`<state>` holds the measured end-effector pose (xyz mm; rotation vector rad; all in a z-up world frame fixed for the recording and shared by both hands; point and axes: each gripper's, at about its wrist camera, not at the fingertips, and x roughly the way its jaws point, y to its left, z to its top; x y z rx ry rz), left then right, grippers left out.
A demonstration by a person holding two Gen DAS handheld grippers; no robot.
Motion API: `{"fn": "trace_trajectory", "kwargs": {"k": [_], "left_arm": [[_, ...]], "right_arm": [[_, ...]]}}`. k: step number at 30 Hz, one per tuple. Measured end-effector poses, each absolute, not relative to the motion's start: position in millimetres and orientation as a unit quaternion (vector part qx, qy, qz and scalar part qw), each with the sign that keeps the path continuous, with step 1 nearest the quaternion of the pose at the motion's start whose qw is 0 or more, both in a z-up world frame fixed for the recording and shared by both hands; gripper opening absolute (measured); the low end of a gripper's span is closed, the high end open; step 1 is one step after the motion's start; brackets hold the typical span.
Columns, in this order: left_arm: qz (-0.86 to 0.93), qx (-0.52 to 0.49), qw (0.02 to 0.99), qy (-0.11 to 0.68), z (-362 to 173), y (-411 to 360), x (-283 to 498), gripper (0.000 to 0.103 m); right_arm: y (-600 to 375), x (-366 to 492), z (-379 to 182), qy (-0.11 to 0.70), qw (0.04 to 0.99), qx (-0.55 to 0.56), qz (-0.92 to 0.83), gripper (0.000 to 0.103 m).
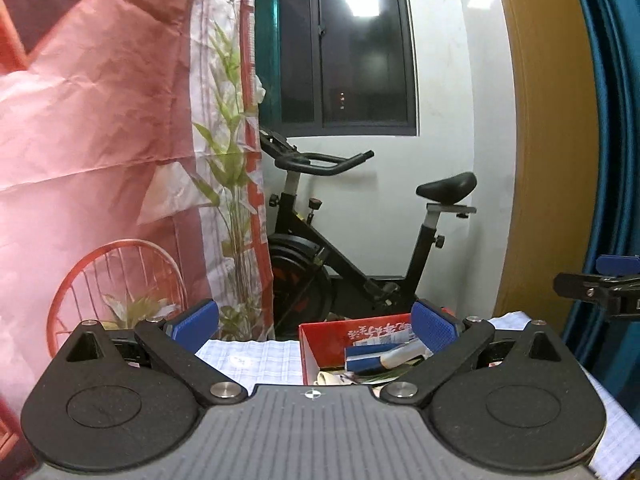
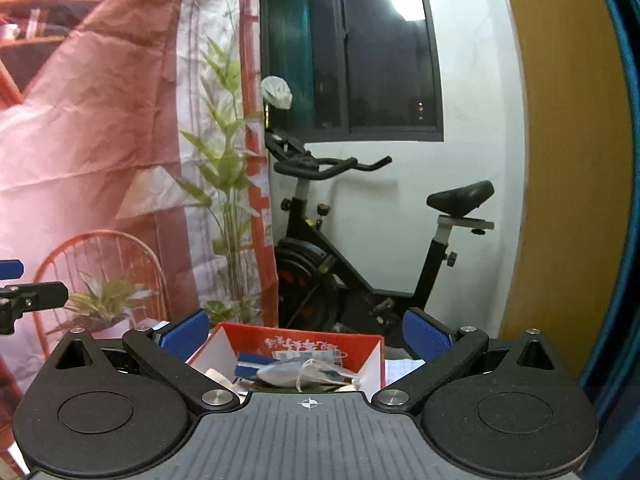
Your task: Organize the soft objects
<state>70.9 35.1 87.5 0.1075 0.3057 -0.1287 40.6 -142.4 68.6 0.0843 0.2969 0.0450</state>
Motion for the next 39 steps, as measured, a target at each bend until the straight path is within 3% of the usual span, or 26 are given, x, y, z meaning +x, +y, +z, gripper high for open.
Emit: {"fn": "trace_trajectory", "kwargs": {"k": [16,39], "left_arm": [[-0.048,0.035,0.992,0.11,117.9,56.6,12.0,0.103],[-0.022,0.019,0.992,0.124,113.3,61.9,14.0,0.103]], "right_arm": [[-146.6,-51.9,105.5,0.115,0.992,0.048,-0.018,0.103],[-145.2,-53.5,108.9,0.128,0.99,0.039,-0.043,0.103]]}}
